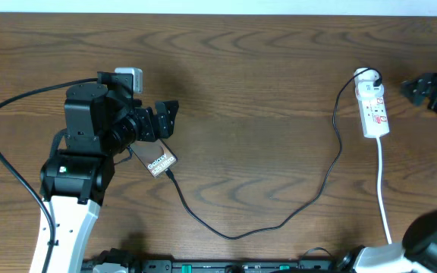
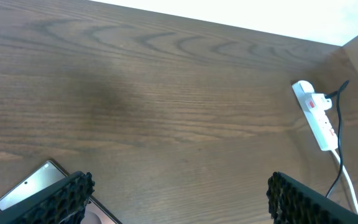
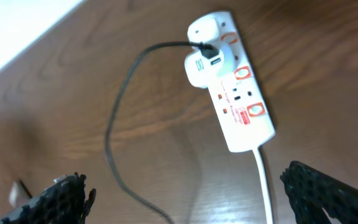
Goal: Plug charger to phone and switch on socket
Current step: 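Move the right gripper over the power strip's switch beside the charger, then press the power strip switch down with the right gripper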
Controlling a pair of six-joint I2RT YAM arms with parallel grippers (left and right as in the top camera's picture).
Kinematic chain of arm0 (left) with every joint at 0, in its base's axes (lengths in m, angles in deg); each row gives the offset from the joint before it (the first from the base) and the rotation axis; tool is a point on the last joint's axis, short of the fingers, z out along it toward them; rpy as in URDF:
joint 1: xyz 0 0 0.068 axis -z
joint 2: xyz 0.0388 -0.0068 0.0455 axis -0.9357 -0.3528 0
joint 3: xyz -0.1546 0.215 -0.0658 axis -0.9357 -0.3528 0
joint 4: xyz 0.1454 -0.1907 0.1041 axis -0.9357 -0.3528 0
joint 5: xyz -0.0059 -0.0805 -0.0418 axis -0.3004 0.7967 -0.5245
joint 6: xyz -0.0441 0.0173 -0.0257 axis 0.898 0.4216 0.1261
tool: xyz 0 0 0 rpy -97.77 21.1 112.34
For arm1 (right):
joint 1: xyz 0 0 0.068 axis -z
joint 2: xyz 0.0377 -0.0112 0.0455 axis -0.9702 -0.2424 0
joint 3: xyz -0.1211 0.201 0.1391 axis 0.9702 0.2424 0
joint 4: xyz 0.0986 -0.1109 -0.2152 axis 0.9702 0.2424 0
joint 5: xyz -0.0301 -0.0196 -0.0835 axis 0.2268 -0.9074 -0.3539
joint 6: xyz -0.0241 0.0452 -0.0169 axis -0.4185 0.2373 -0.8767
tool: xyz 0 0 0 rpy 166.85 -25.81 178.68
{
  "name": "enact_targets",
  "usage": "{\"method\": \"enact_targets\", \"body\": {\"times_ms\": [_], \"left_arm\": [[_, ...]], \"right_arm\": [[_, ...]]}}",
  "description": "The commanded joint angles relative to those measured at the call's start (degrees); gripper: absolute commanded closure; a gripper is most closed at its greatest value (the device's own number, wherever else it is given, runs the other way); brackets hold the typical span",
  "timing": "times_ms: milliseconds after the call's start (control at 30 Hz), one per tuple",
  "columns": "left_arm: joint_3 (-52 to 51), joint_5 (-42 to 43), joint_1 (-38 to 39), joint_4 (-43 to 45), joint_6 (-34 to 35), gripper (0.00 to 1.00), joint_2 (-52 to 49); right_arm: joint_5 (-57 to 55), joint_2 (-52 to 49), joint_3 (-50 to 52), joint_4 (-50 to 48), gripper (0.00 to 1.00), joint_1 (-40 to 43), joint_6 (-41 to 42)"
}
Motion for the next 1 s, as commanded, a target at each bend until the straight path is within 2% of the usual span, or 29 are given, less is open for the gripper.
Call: {"method": "enact_targets", "body": {"times_ms": [0, 367, 967], "left_arm": [[1.4, -1.4, 0.1, 0.6, 0.2, 0.08, 0.1], [1.4, -1.4, 0.1, 0.5, 0.1, 0.08, 0.1], [1.4, -1.9, 0.1, -1.0, 0.1, 0.08, 0.0]], "right_arm": [[4.0, -4.4, -0.6, -1.7, 0.01, 0.1, -7.5], [6.3, -16.3, -0.6, -9.8, 0.01, -1.2, -7.5], [0.0, -18.9, -0.6, -15.7, 0.01, -7.0, -7.5]]}}
